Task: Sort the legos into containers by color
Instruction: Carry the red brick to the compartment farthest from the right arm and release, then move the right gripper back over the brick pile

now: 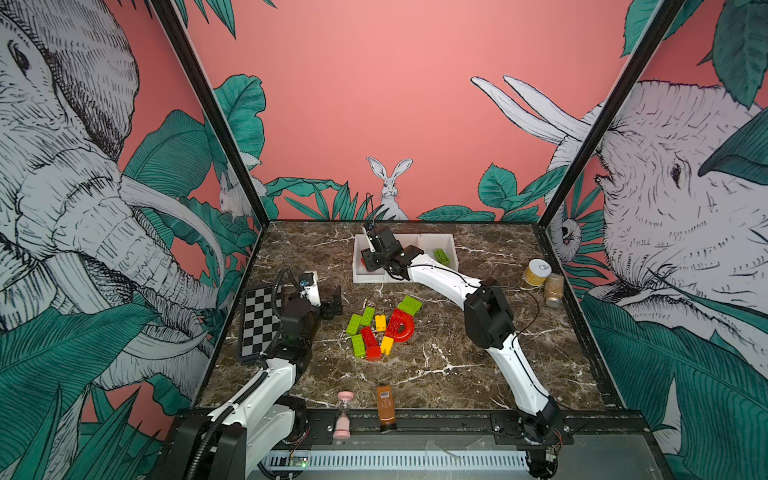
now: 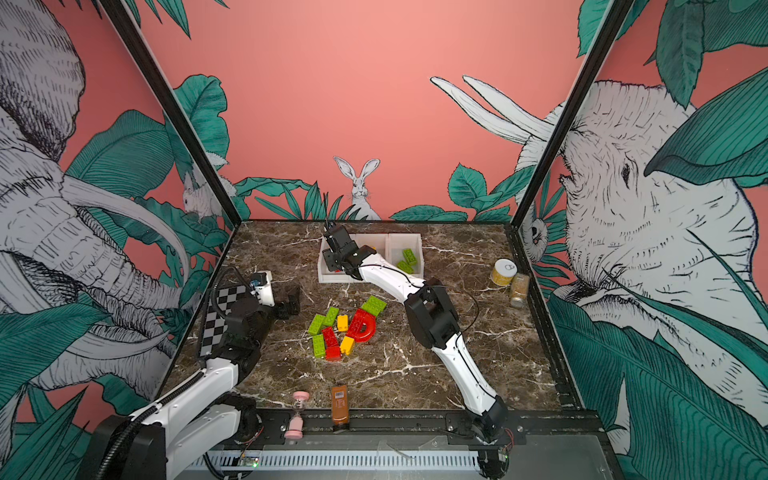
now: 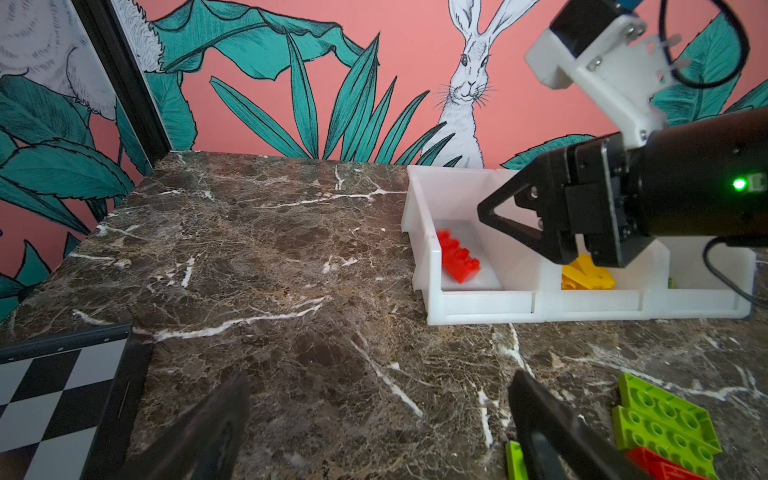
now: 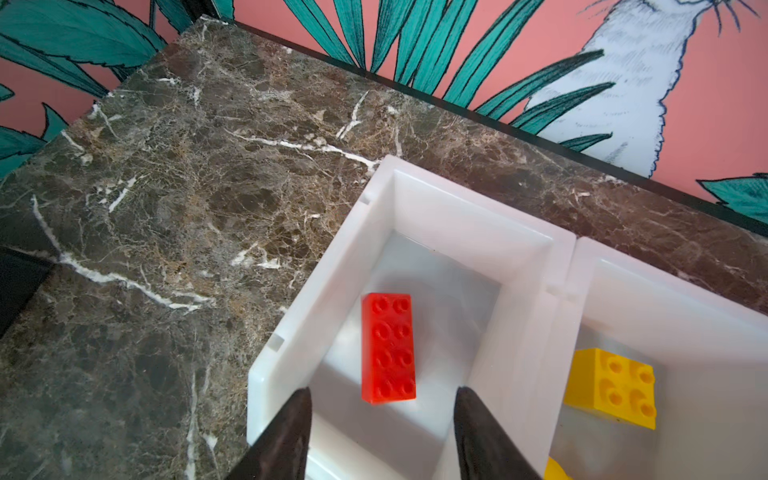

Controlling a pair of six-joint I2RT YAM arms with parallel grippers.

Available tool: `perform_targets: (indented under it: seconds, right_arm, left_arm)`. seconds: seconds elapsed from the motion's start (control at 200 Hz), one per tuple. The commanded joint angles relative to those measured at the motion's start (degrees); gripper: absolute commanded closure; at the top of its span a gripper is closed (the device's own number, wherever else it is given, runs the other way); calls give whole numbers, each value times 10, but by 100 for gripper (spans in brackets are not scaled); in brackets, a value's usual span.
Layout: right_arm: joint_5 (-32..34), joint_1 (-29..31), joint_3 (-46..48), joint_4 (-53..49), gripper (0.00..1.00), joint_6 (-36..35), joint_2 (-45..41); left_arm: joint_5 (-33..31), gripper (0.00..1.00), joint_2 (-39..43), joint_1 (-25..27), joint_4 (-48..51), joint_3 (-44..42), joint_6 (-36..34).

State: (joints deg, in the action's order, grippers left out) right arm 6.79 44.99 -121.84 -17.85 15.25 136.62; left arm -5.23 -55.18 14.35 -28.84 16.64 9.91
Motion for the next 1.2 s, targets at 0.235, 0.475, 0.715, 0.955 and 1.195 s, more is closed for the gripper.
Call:
perform_targets:
  seconds: [0.235,0.475,0.715,0.955,1.195]
  right_arm:
    - [-70,7,160,15,41,23,-146]
    - [-108,8,360,-47,41,26,-307]
    - [-105,9,534,-47,42,113,-414]
    - [-155,9,633,43,38,181,-444]
    - [-196,8,698,145,36,225,-445]
  left_arm:
    - [-10,2,24,3,-4,-9,2]
    - [-6,2,18,3,-6,-8,3]
    - [-7,2,18,3,-6,-9,1]
    - [-3,2,11,3,-8,-7,3]
    - [-5,2,15,3,-6,-7,2]
